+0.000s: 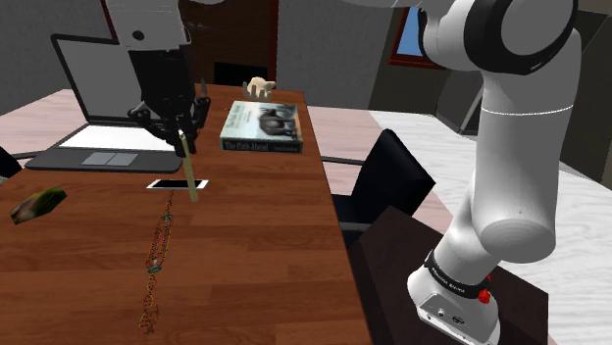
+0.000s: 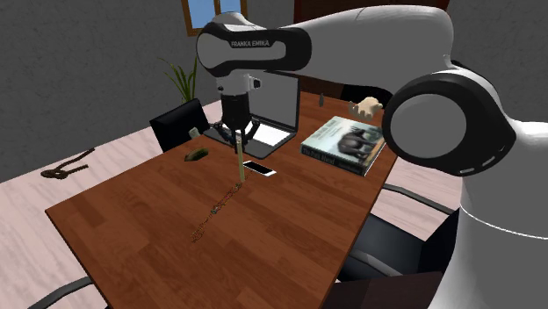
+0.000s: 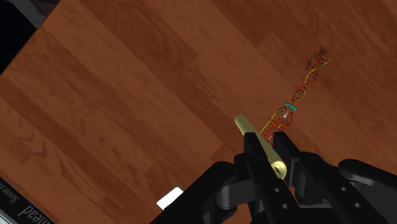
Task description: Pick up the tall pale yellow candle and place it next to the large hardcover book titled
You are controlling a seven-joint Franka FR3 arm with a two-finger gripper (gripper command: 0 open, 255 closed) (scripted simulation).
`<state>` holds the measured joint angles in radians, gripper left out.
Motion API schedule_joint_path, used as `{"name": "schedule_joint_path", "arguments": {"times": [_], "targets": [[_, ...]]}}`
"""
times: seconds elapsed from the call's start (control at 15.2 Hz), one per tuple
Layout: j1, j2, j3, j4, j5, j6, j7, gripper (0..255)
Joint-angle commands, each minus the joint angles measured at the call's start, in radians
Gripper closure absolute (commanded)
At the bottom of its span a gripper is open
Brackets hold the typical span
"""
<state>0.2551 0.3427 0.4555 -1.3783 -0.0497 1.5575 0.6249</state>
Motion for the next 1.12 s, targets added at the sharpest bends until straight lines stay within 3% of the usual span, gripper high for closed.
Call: {"name": "schedule_joint_path", "arguments": {"times": [0.0, 0.92, 1.06], "targets": [[0.007, 0.010, 0.001, 0.042, -0.003, -0.033, 0.005, 255], [0.059, 0.093, 0.004, 0.360, -0.037, -0.269, 0.029, 255], [0.017, 0.073, -0.007, 0.315, -0.030, -0.246, -0.017, 255]]}}
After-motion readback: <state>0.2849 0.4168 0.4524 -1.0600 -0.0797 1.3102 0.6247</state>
